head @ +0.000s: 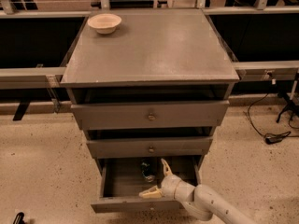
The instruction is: Pick green can from bottom drawer and place on counter
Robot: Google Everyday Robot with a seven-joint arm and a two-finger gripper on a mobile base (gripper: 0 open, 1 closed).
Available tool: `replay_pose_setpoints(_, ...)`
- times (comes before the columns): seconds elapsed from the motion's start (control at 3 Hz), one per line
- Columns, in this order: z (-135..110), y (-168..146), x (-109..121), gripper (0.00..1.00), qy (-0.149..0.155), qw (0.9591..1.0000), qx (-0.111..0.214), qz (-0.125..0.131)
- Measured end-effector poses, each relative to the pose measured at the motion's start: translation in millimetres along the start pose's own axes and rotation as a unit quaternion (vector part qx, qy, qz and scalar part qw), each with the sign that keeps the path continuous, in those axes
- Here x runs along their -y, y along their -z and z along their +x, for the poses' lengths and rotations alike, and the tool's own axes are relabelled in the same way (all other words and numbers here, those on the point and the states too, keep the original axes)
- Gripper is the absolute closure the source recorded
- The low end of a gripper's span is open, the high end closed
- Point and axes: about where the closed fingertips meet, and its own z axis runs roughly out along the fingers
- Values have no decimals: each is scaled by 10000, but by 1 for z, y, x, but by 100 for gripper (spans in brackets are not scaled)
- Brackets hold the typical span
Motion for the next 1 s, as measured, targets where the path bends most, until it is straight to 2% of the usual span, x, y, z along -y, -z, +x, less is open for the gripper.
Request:
replay_pose_setpoints(0.33, -1, -1, -3, 0, 16, 10000, -21, -8)
replay_pose_setpoints(0.67, 10, -4, 6, 0, -98, 9998, 125, 134)
replay_pose_setpoints(1.0, 50, -21, 20, 0, -407, 9982, 97, 418)
